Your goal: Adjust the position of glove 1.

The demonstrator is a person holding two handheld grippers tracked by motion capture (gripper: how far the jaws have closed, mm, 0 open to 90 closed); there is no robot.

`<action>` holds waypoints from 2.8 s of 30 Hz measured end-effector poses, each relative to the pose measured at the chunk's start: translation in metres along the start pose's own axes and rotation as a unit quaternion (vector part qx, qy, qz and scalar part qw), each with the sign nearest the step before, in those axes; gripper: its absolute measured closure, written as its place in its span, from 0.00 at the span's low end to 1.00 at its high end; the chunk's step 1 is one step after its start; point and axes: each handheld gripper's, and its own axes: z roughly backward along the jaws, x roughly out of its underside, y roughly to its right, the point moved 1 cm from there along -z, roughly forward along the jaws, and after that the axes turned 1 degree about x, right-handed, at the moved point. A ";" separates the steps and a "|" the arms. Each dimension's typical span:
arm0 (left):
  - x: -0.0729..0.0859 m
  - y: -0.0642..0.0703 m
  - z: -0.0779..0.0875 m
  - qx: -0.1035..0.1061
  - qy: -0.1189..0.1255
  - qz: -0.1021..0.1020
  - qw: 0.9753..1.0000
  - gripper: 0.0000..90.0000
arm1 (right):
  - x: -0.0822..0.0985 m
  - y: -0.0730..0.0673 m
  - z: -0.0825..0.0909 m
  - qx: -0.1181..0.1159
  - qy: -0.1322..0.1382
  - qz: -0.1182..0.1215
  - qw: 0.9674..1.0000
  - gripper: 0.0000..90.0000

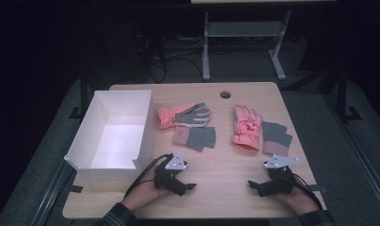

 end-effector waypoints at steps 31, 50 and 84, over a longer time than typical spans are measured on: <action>0.007 0.001 0.008 0.005 -0.002 -0.009 1.000 0.14 | -0.031 0.027 0.027 0.011 0.027 -0.015 0.999 0.28; 0.007 0.001 0.008 0.006 0.000 -0.008 1.000 0.14 | -0.049 0.068 0.026 0.055 0.027 -0.061 0.996 0.59; 0.007 0.002 0.008 0.008 -0.001 -0.007 1.000 0.14 | -0.036 0.125 -0.011 0.086 -0.003 -0.145 0.986 0.91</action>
